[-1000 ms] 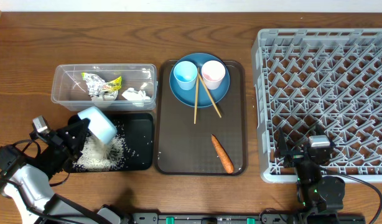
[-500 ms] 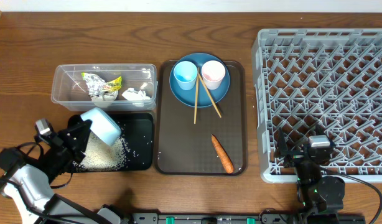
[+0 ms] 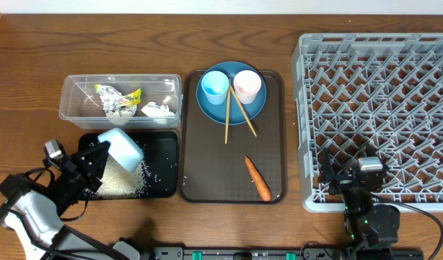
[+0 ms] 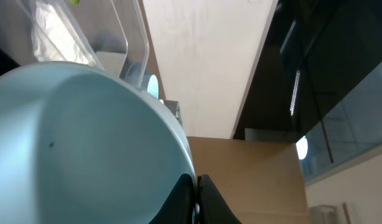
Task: Sort waste into correct bins and load items into the dishwasher rack
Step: 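Tilt the bowl with the left gripper to pour rice onto the black tray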
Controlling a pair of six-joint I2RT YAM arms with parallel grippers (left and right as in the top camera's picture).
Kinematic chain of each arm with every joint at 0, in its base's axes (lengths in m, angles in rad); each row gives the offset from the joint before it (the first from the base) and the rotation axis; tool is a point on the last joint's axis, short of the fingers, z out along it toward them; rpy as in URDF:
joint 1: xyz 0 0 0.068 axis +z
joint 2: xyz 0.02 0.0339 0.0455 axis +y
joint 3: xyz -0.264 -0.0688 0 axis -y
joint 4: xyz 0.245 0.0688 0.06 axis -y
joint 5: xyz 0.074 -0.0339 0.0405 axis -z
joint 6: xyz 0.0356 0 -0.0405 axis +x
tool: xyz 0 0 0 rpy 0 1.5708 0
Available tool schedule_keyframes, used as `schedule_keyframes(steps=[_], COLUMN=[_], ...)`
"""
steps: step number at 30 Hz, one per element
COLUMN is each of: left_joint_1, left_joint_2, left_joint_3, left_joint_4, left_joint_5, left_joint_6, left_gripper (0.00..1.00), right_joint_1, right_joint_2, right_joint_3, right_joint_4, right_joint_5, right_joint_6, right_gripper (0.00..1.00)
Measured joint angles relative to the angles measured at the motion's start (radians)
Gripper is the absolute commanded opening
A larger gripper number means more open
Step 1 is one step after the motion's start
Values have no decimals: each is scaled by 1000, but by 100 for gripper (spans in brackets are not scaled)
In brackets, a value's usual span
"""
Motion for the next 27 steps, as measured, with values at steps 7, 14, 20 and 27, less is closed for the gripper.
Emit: schedule_keyframes(steps=[7,14,20,27], left_joint_1=[-29,-35,-35,-56], left_joint_2=[-2,-8,-15,-16], left_joint_3=[0,0,0,-1], left_joint_4=[24,32,41,121], left_joint_5=[0,0,0,0], left_joint_6=[22,17,7,-8], left_gripper=[6,6,6,6], right_joint_1=[0,0,0,0], right_joint_2=[0,0,0,0], right_joint_3=[0,0,0,0], right_joint_4=[0,0,0,0], right_joint_5=[0,0,0,0], right_joint_6=[0,0,0,0], right_gripper=[99,99,99,99])
